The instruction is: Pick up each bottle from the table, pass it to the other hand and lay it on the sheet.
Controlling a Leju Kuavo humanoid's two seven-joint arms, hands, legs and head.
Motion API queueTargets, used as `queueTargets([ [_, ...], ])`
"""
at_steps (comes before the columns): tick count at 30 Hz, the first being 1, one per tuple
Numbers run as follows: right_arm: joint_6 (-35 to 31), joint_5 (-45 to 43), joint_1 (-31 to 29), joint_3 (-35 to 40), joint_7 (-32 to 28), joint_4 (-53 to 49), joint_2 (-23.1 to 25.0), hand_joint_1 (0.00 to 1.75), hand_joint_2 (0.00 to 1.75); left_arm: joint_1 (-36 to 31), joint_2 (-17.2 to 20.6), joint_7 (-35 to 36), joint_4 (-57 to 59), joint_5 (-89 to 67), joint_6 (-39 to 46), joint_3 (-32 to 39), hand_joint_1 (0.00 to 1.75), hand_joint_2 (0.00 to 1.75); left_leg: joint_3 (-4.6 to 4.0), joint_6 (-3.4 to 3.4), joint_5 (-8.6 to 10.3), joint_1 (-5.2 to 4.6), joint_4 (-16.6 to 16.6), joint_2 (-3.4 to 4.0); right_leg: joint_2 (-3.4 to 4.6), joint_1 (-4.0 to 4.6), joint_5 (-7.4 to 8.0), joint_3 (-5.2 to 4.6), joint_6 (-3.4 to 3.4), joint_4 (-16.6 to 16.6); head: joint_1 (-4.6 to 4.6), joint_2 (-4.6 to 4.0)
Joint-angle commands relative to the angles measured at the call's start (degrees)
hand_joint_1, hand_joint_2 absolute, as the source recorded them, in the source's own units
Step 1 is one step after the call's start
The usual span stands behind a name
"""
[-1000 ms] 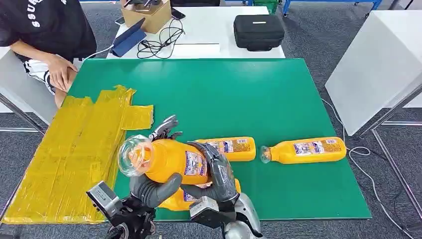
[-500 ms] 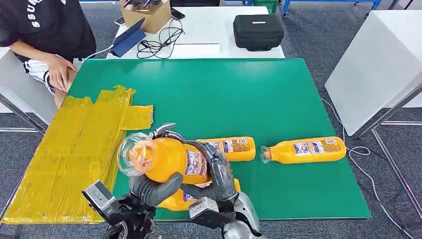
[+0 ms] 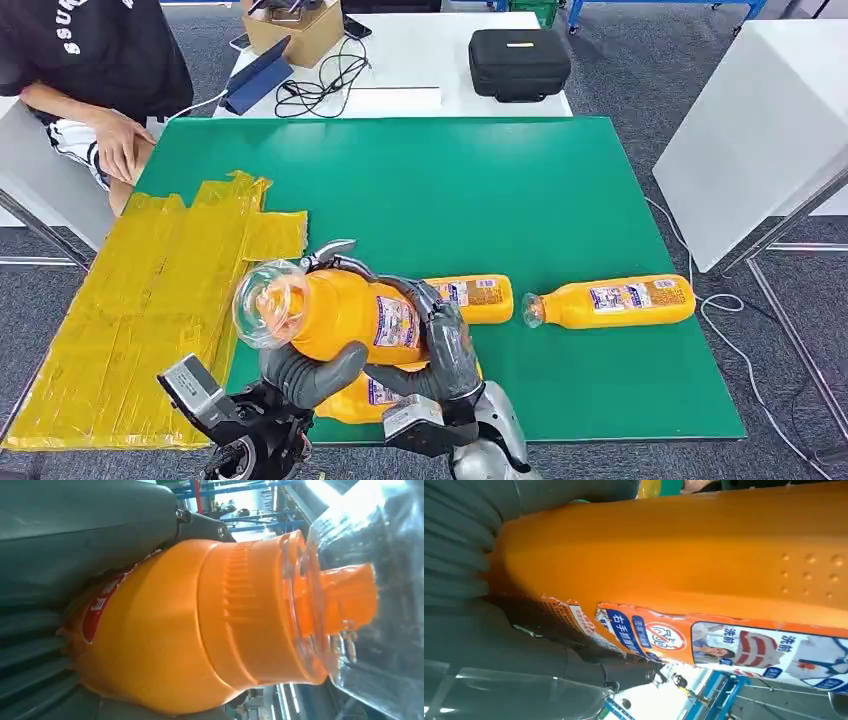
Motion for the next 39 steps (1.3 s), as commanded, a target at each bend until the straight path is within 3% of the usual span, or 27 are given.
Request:
queueTargets([
  [1, -2.1, 1.61, 2.64, -3.83, -0.01, -6.61, -3.5, 0.0, 1.75, -2.61, -0.43, 0.59, 2.49, -2.46, 1.96, 4.98, 1.75, 1.75, 0.05, -0.02, 0.0, 0.0, -0.02, -0.13, -0.17, 0.0, -0.03, 0.1, 0.04, -0.04, -0.02, 0.0],
  [6, -3.19, 6.97, 9.4, -5.81, 0.96, -14.81, -6.05, 0.0, 1.75, -1.46, -0.74, -0.65, 4.57, -8.46, 5.88, 11.05, 1.75, 1.75, 0.18, -0.04, -0.05, 0.03, -0.05, -0.19, -0.28, 0.02, -0.09, 0.29, 0.08, -0.11, 0.0, 0.0],
  [11, -4.6, 5.33, 13.99, -8.07, -1.52, -19.7, -9.22, 0.0, 1.75, 2.4, 1.14, -3.14, 4.27, -10.41, 11.3, 15.55, 1.75, 1.75, 0.16, -0.03, -0.04, 0.0, -0.1, -0.04, -0.09, 0.0, -0.04, 0.21, 0.05, -0.13, 0.0, 0.0],
  [19, -4.6, 5.15, 13.85, -8.16, -1.67, -19.49, -8.99, 0.0, 1.75, 2.63, 0.95, -3.25, 3.84, -10.5, 11.51, 15.23, 1.75, 1.75, 0.1, -0.06, -0.07, 0.02, -0.05, -0.05, -0.13, 0.02, -0.06, 0.17, 0.05, -0.1, 0.0, 0.0],
  [22, -6.0, 5.6, 15.53, -8.79, -2.06, -20.25, -10.11, 0.0, 1.75, 2.96, 1.55, -3.4, 4.2, -13.26, 15.3, 16.02, 1.75, 1.75, 0.04, -0.04, -0.04, 0.0, -0.07, -0.03, -0.08, 0.0, -0.02, 0.08, 0.04, -0.09, 0.0, 0.0],
  [26, -10.17, 7.83, 18.29, -9.58, -2.76, -21.66, -12.89, 0.0, 1.75, 3.12, 3.43, -4.35, 5.53, -27.2, 25.54, 17.77, 1.75, 1.75, 0.23, -0.05, -0.09, 0.0, -0.13, -0.09, -0.17, 0.0, -0.1, 0.31, 0.06, -0.16, 0.0, 0.0],
  [28, -13.98, 11.61, 19.77, -11.92, 0.09, -23.44, -16.14, 0.0, 1.75, 0.46, 6.3, 0.6, 9.06, -44.35, 30.01, 18.64, 1.75, 1.75, 0.24, -0.06, -0.11, 0.02, -0.11, -0.05, -0.13, 0.02, -0.1, 0.31, 0.06, -0.16, 0.0, 0.0],
  [33, -14.14, 17.41, 25.61, -22.21, 2.1, -31.69, -17.46, 0.0, 1.75, -6.98, 10.19, 9.58, 17.83, -64.37, 27.14, 20.47, 1.75, 1.75, 0.12, -0.06, -0.01, 0.0, -0.06, -0.41, -0.45, -0.02, -0.1, 0.24, 0.06, -0.1, -0.02, 0.0],
  [39, -13.4, 18.0, 28.24, -25.61, 3.03, -35.27, -17.79, 0.0, 1.75, -8.63, 12.95, 12.8, 24.66, -77.67, 24.81, 21.34, 1.75, 1.75, 0.12, -0.06, -0.03, -0.02, -0.08, -0.21, -0.24, -0.03, -0.07, 0.18, 0.04, -0.08, -0.02, 0.0],
])
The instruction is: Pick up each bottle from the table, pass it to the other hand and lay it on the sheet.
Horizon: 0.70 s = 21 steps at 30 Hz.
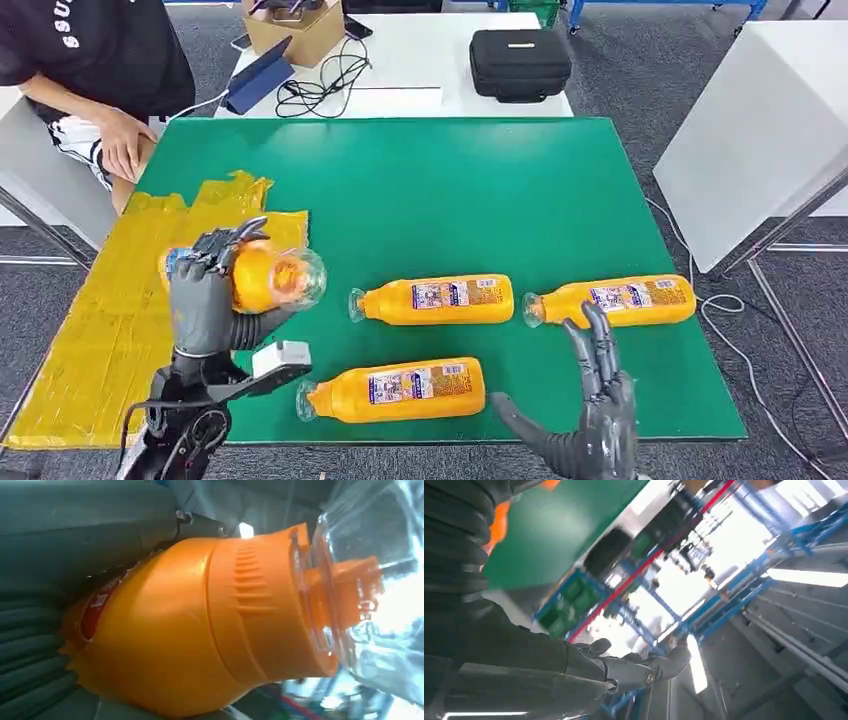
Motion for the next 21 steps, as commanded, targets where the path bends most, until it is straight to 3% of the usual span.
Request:
queueTargets([
  [1, 0.89, 0.12, 3.93, -9.42, 1.14, -6.31, -3.1, 0.0, 1.75, -6.92, 6.97, 2.3, 16.11, -13.63, -3.47, 1.88, 1.75, 1.75, 0.24, -0.07, -0.06, 0.0, -0.06, -0.08, -0.17, 0.0, -0.09, 0.28, 0.05, -0.07, 0.02, 0.0],
  [6, 1.47, -0.83, 4.44, -12.23, 0.07, -6.38, -2.9, 0.0, 1.75, -8.53, 11.4, 1.41, 22.32, -16.72, -5.86, 2.12, 1.75, 1.75, 0.24, -0.06, -0.03, 0.0, -0.09, 0.02, -0.09, 0.01, -0.06, 0.23, 0.04, -0.07, 0.02, 0.0],
  [15, 2.28, -1.85, 4.6, -15.13, 0.66, -7.4, -2.2, 0.0, 1.75, -9.63, 12.12, 1.05, 23.68, -16.47, -6.91, 2.22, 1.75, 1.75, 0.3, -0.07, -0.13, 0.09, 0.02, 0.01, -0.19, 0.11, -0.13, 0.36, 0.09, -0.07, 0.02, 0.0],
  [18, 5.82, -7.66, 3.89, -19.97, 0.0, -6.66, -1.78, 0.0, 1.75, -10.3, 12.94, 1.26, 25.78, -15.53, -8.2, 2.48, 1.75, 1.75, 0.08, -0.03, -0.02, 0.04, -0.01, 0.04, -0.09, 0.04, -0.04, 0.11, 0.04, -0.03, 0.0, 0.0],
  [21, 10.5, -9.95, 2.01, -24.28, -3.87, -4.96, 1.55, 0.0, 1.75, -12.26, 13.1, 1.91, 29.99, -16.37, -8.05, 2.53, 1.75, 1.75, 0.17, -0.05, -0.03, 0.04, -0.04, 0.06, -0.08, 0.01, -0.04, 0.19, 0.05, -0.06, 0.04, 0.0],
])
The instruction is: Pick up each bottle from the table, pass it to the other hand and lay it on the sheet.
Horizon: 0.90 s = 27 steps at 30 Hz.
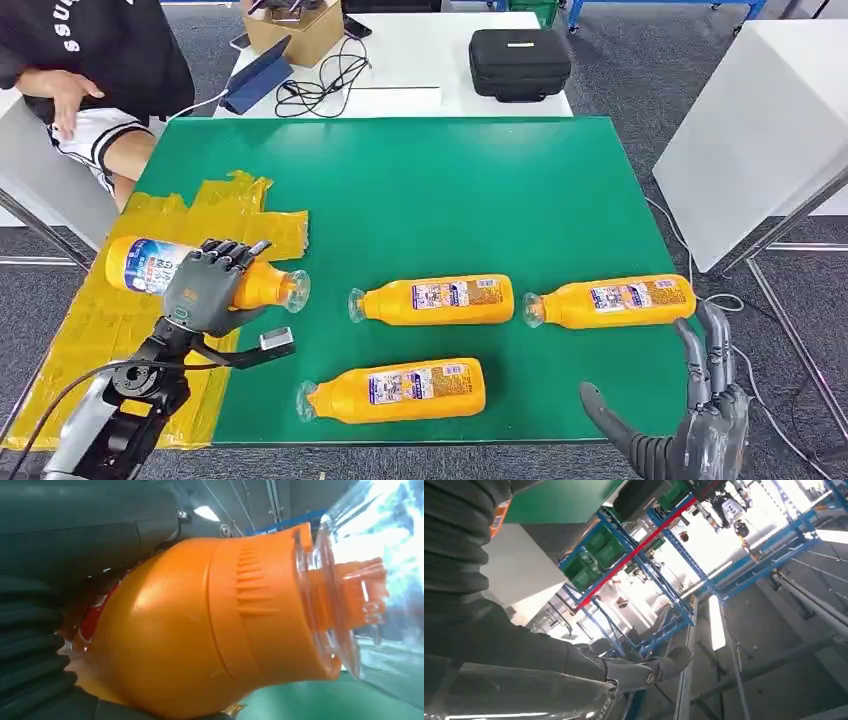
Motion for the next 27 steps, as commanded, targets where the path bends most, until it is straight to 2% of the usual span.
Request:
queueTargets([
  [1, 8.27, -5.58, -3.91, -11.68, -4.33, 3.31, 4.69, 0.0, 1.75, -6.97, 1.13, 0.96, 12.99, -0.36, -1.19, -0.24, 1.75, 1.75, 0.1, -0.04, 0.0, 0.01, -0.06, -0.03, -0.08, 0.0, 0.0, 0.13, 0.03, -0.06, 0.0, 0.0],
  [4, 8.87, -5.01, -4.4, -12.0, -4.08, 3.83, 5.07, 0.0, 1.75, -9.95, -0.13, 0.37, 17.7, 1.65, -1.54, 0.07, 1.75, 1.75, 0.08, -0.04, 0.03, 0.03, -0.04, -0.12, -0.17, 0.01, 0.01, 0.15, 0.03, -0.08, 0.0, 0.0],
  [7, 8.87, -5.1, -4.47, -11.84, -4.29, 4.03, 5.36, 0.0, 1.75, -10.02, -0.84, 0.01, 19.01, 2.05, -1.4, 0.11, 1.75, 1.75, 0.32, -0.12, -0.06, 0.1, -0.03, -0.23, -0.36, 0.08, -0.1, 0.45, 0.07, -0.13, 0.0, 0.0],
  [11, 9.19, -4.56, -5.42, -11.5, -4.09, 3.98, 6.19, 0.0, 1.75, -9.76, -2.56, 0.37, 20.49, 1.35, -1.64, -0.44, 1.75, 1.75, 0.14, -0.02, 0.01, -0.02, -0.08, -0.04, -0.08, -0.02, 0.0, 0.17, 0.06, -0.08, 0.0, 0.0],
  [16, 9.3, -4.3, -5.53, -11.44, -3.95, 3.88, 6.35, 0.0, 1.75, -9.72, -2.97, 0.62, 20.79, 1.12, -1.55, -0.52, 1.75, 1.75, 0.33, -0.07, -0.11, 0.06, -0.03, -0.15, -0.26, 0.05, -0.11, 0.43, 0.1, -0.12, 0.0, 0.0],
  [22, 9.68, -3.9, -6.22, -11.76, -3.3, 3.76, 6.66, 0.0, 1.75, -10.75, -5.39, 0.91, 23.21, 1.11, -2.43, -0.85, 1.75, 1.75, 0.09, -0.02, 0.01, 0.0, -0.03, -0.13, -0.19, -0.03, -0.02, 0.15, 0.07, -0.06, -0.02, 0.0],
  [23, 9.73, -3.97, -6.34, -11.82, -3.3, 3.93, 6.65, 0.0, 1.75, -10.7, -5.45, 0.91, 23.32, 1.09, -2.66, -0.81, 1.75, 1.75, 0.26, -0.06, -0.07, 0.06, 0.01, -0.19, -0.32, 0.04, -0.09, 0.38, 0.12, -0.11, 0.02, 0.0],
  [27, 9.88, -4.21, -6.75, -11.81, -3.45, 4.56, 6.8, 0.0, 1.75, -9.89, -5.91, 1.07, 23.19, 1.32, -2.96, -0.22, 1.75, 1.75, 0.09, -0.02, 0.01, -0.01, -0.05, -0.04, -0.08, -0.04, 0.01, 0.13, 0.06, -0.07, 0.0, 0.0],
])
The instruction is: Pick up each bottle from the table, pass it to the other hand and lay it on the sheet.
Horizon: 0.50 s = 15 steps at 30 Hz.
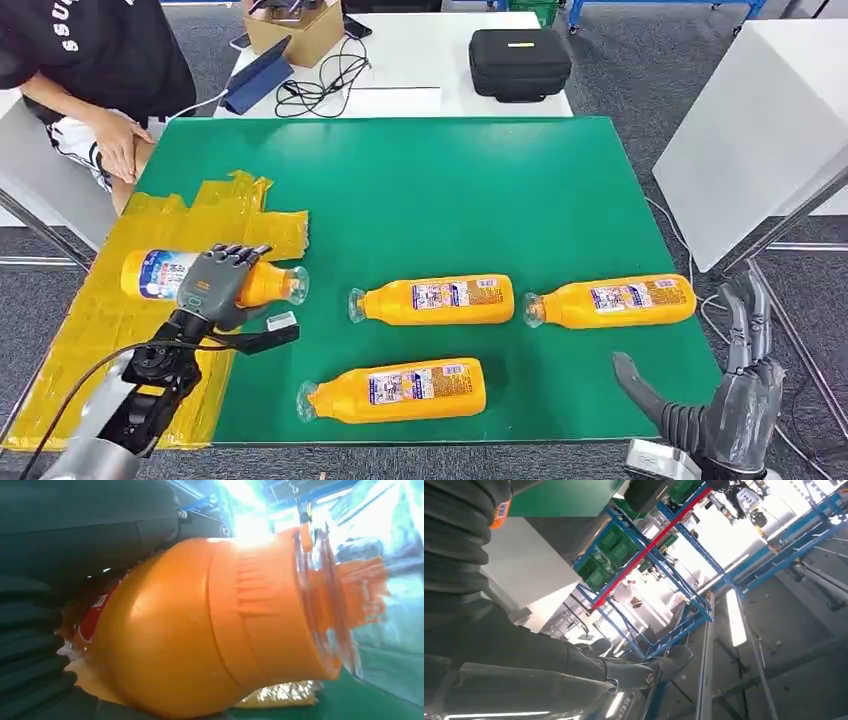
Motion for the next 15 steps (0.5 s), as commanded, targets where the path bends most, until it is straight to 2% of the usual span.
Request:
queueTargets([
  [1, 0.53, -0.4, -2.34, -1.61, 0.07, 3.44, 1.33, 0.0, 1.75, -2.43, -3.82, 0.32, 6.34, 0.22, -0.87, 0.49, 1.75, 1.75, 0.19, -0.05, -0.05, 0.03, -0.06, -0.06, -0.14, 0.03, -0.05, 0.25, 0.05, -0.11, 0.0, 0.0],
  [7, 0.15, -0.35, -2.19, -1.53, -0.01, 3.21, 1.73, 0.0, 1.75, -2.42, -4.48, 0.1, 6.82, 0.68, -0.67, 0.99, 1.75, 1.75, 0.21, -0.05, -0.08, 0.04, -0.04, -0.05, -0.12, 0.03, -0.06, 0.26, 0.05, -0.09, 0.0, 0.0],
  [8, -0.27, -0.1, -2.11, -1.49, -0.19, 3.06, 1.96, 0.0, 1.75, -2.29, -4.7, 0.13, 7.09, 0.79, -0.63, 1.23, 1.62, 1.75, 0.15, -0.04, -0.04, 0.04, -0.04, -0.04, -0.09, 0.04, -0.03, 0.18, 0.04, -0.09, 0.0, 0.0],
  [9, -0.7, 0.37, -1.92, -1.14, -0.45, 2.76, 2.08, 0.0, 1.75, -2.12, -4.89, 0.25, 7.69, 0.67, -0.61, 1.51, 0.65, 1.75, 0.21, -0.06, -0.07, 0.06, -0.03, -0.07, -0.15, 0.06, -0.06, 0.27, 0.05, -0.11, 0.0, 0.0],
  [10, -0.71, 0.42, -1.72, -0.83, -0.39, 2.51, 1.94, 0.0, 1.75, -1.93, -5.01, 0.27, 8.08, 0.46, -0.4, 1.68, 0.17, 1.75, 0.3, -0.08, -0.12, 0.07, -0.03, -0.05, -0.16, 0.07, -0.1, 0.37, 0.07, -0.12, -0.02, 0.0],
  [11, -0.8, 0.48, -1.4, -0.77, -0.39, 2.34, 1.91, 0.0, 1.75, -1.75, -5.12, 0.29, 8.27, 0.59, -0.12, 1.86, 0.03, 1.75, 0.23, -0.06, -0.07, 0.04, -0.05, -0.03, -0.12, 0.04, -0.06, 0.26, 0.06, -0.11, -0.02, 0.0],
  [12, -1.11, 0.55, -0.96, -0.75, -0.38, 1.92, 2.01, 0.0, 1.75, -1.8, -5.35, 0.09, 8.86, 0.96, 0.26, 2.25, 0.0, 1.75, 0.18, -0.05, -0.05, 0.02, -0.05, -0.02, -0.09, 0.02, -0.04, 0.21, 0.05, -0.09, 0.0, 0.0],
  [15, -1.85, 0.3, -0.67, -0.53, -0.84, 1.7, 2.26, 0.0, 1.75, -2.22, -5.53, 0.0, 10.24, 0.96, 0.84, 2.51, 0.0, 1.75, 0.13, -0.04, -0.03, 0.0, -0.05, -0.06, -0.11, 0.01, -0.04, 0.16, 0.04, -0.07, 0.0, 0.0],
])
